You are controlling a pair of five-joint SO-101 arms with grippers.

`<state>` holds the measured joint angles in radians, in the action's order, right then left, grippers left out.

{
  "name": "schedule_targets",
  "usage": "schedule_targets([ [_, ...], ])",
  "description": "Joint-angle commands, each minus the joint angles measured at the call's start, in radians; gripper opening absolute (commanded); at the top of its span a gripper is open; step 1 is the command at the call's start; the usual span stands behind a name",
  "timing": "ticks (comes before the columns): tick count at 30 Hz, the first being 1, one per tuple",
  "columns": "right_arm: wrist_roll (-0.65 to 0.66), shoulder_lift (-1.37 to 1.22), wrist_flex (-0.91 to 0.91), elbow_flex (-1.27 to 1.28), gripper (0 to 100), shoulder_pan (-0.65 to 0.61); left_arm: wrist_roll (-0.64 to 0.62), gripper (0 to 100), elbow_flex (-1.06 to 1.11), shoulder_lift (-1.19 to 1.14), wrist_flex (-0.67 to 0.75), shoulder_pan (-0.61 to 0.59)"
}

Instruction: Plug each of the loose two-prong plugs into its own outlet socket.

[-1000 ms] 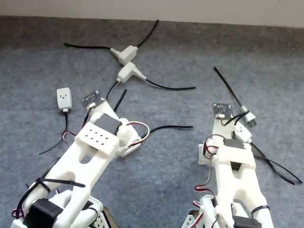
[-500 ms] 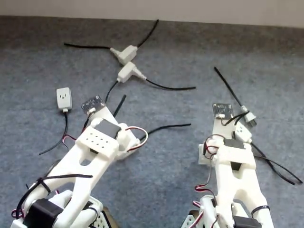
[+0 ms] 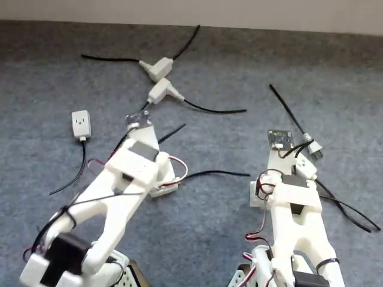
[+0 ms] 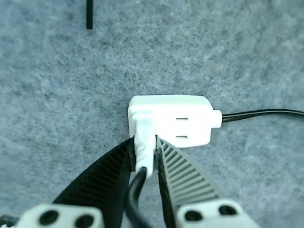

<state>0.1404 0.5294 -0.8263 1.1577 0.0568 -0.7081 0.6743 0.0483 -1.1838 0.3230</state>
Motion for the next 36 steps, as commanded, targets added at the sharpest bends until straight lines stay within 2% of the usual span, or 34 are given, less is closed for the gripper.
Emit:
schedule_targets([
  [1,-0.008,0.027,0.008,0.001,0.6,0.013,0.132,1,-0.156,-0.12,-0.224,-0.008],
  [5,-0.008,0.027,0.008,0.001,0.6,0.013,0.221,1,-0.286,-0.157,-0.342,-0.008],
  [13,-0.006,0.031,0.008,0.001,0.6,0.038,0.422,2,-0.311,-0.16,-0.341,-0.008],
  [21,-0.006,0.036,0.01,-0.001,0.6,0.061,0.717,17,-0.311,-0.157,-0.348,-0.042],
  [29,-0.006,0.036,0.01,-0.001,0.6,0.061,0.873,24,-0.375,-0.048,-0.35,-0.147],
  [36,-0.006,0.036,0.01,-0.001,0.6,0.061,1.208,32,-0.383,0.122,-0.35,-0.163],
])
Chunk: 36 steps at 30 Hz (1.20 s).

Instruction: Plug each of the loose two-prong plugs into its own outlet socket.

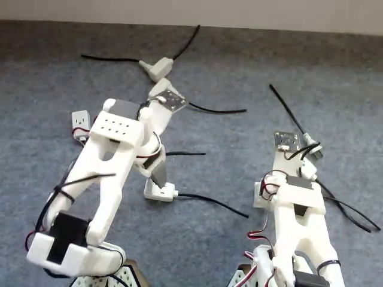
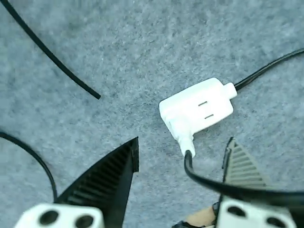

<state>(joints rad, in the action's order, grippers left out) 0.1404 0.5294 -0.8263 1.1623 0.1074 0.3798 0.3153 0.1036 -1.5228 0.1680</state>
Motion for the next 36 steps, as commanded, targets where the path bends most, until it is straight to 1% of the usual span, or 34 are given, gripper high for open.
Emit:
schedule_targets([
  [1,-0.006,0.036,0.01,-0.005,0.6,0.01,0.163,32,-0.024,0.065,-0.008,-0.008],
  [10,-0.006,0.036,0.01,-0.005,0.6,0.01,0.671,33,-0.024,-0.088,-0.011,-0.008],
  [12,-0.006,0.036,0.01,-0.005,0.6,0.01,0.747,33,-0.027,-0.119,-0.011,-0.005],
  [13,-0.006,0.036,0.01,-0.005,0.6,0.01,0.763,33,-0.027,-0.133,-0.005,0.007],
  [16,-0.006,0.036,0.01,-0.005,0.6,0.01,0.744,33,-0.033,-0.177,0.012,0.044],
  [20,-0.006,0.036,0.01,-0.005,0.6,0.01,0.707,33,-0.024,-0.259,0.137,0.064],
  [23,-0.006,0.036,0.01,-0.005,0.6,0.01,0.666,33,-0.033,-0.317,0.203,0.068],
  [26,-0.006,0.036,0.01,-0.005,0.6,0.01,0.657,33,-0.033,-0.364,0.221,0.084],
  [30,-0.006,0.036,0.01,-0.005,0.6,0.01,0.655,31,-0.033,-0.371,0.222,0.082],
  [33,-0.006,0.036,0.01,-0.005,0.6,0.01,0.655,22,-0.035,-0.38,0.224,0.091],
  [36,-0.006,0.036,0.01,-0.005,0.6,0.01,0.66,8,-0.035,-0.38,0.226,0.117],
])
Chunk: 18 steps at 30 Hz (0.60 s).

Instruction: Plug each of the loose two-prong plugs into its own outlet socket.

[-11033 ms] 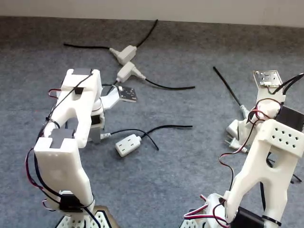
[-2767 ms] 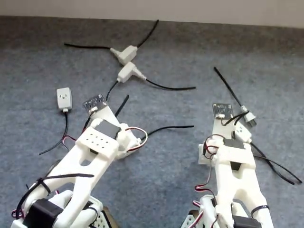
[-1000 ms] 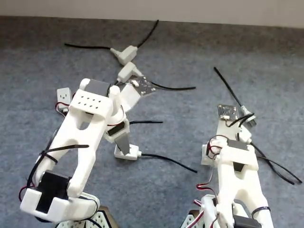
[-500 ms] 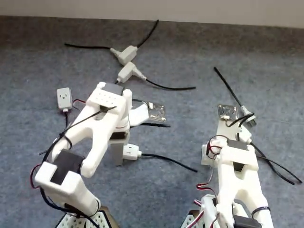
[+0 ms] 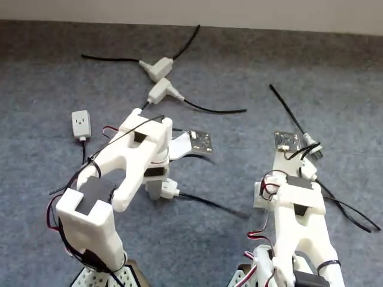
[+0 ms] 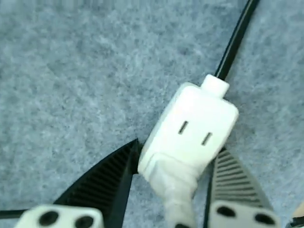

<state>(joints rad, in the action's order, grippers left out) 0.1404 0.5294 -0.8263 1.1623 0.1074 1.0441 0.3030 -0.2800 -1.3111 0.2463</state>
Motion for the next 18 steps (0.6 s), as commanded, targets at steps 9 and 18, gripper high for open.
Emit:
schedule_targets([
  [9,-0.006,0.036,0.01,-0.005,0.6,0.01,-0.11,1,-0.076,0.021,0.121,0.019],
  [18,-0.006,0.036,0.01,-0.005,0.6,0.01,-0.557,1,-0.504,0.016,0.129,-0.101],
])
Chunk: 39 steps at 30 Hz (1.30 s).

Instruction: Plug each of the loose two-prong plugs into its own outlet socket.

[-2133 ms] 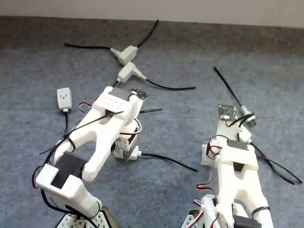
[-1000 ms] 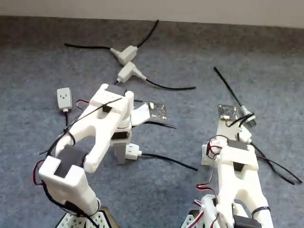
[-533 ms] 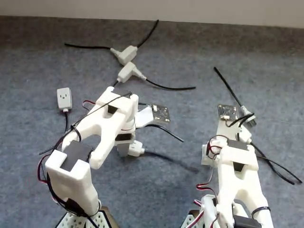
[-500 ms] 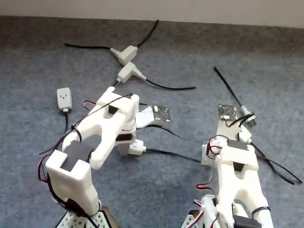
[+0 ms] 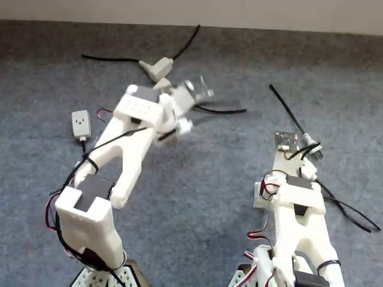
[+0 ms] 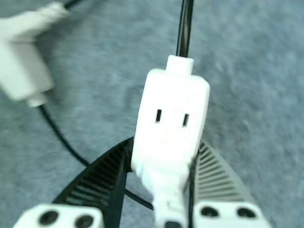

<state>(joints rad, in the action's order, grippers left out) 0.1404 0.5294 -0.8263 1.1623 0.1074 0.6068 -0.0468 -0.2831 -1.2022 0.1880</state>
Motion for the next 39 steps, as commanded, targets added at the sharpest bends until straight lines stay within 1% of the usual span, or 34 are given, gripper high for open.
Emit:
schedule_targets([
  [1,-0.006,0.036,0.01,-0.005,0.6,0.01,-0.161,1,-0.197,0.018,0.02,-0.054],
  [5,-0.006,0.036,0.01,-0.005,0.6,0.01,-0.295,1,-0.357,-0.044,0.049,-0.093],
  [7,-0.006,0.035,0.01,-0.005,0.6,0.01,-0.325,1,-0.455,-0.134,0.046,-0.104],
  [9,-0.006,0.033,0.01,-0.005,0.6,0.01,-0.33,1,-0.572,-0.254,0.029,-0.113],
  [16,-0.006,0.028,0.01,-0.005,0.6,0.01,-0.33,1,-1.121,-0.723,-0.195,-0.139],
  [19,-0.006,0.028,0.01,-0.005,0.6,0.01,-0.325,2,-1.317,-0.9,-0.272,-0.145],
  [21,-0.003,0.028,0.01,-0.005,0.6,0.01,-0.325,7,-1.428,-0.99,-0.302,-0.153],
  [23,-0.002,0.027,0.01,-0.005,0.6,0.008,-0.33,18,-1.527,-1.049,-0.341,-0.17],
  [26,-0.002,0.027,0.008,-0.004,0.6,0.008,-0.33,34,-1.627,-1.061,-0.442,-0.197],
  [29,-0.002,0.027,0.008,-0.004,0.6,0.008,-0.325,42,-1.616,-0.989,-0.499,-0.231],
  [31,-0.002,0.027,0.008,-0.004,0.6,0.008,-0.322,46,-1.616,-0.926,-0.506,-0.266],
  [32,-0.002,0.027,0.008,-0.004,0.6,0.008,-0.319,47,-1.616,-0.894,-0.506,-0.291],
  [34,-0.002,0.027,0.008,-0.004,0.6,0.008,-0.27,49,-1.616,-0.825,-0.506,-0.326],
  [36,-0.002,0.027,0.008,-0.004,0.6,0.008,-0.216,49,-1.613,-0.763,-0.509,-0.352],
  [39,-0.002,0.027,0.008,-0.004,0.6,0.007,-0.21,47,-1.61,-0.684,-0.516,-0.403],
])
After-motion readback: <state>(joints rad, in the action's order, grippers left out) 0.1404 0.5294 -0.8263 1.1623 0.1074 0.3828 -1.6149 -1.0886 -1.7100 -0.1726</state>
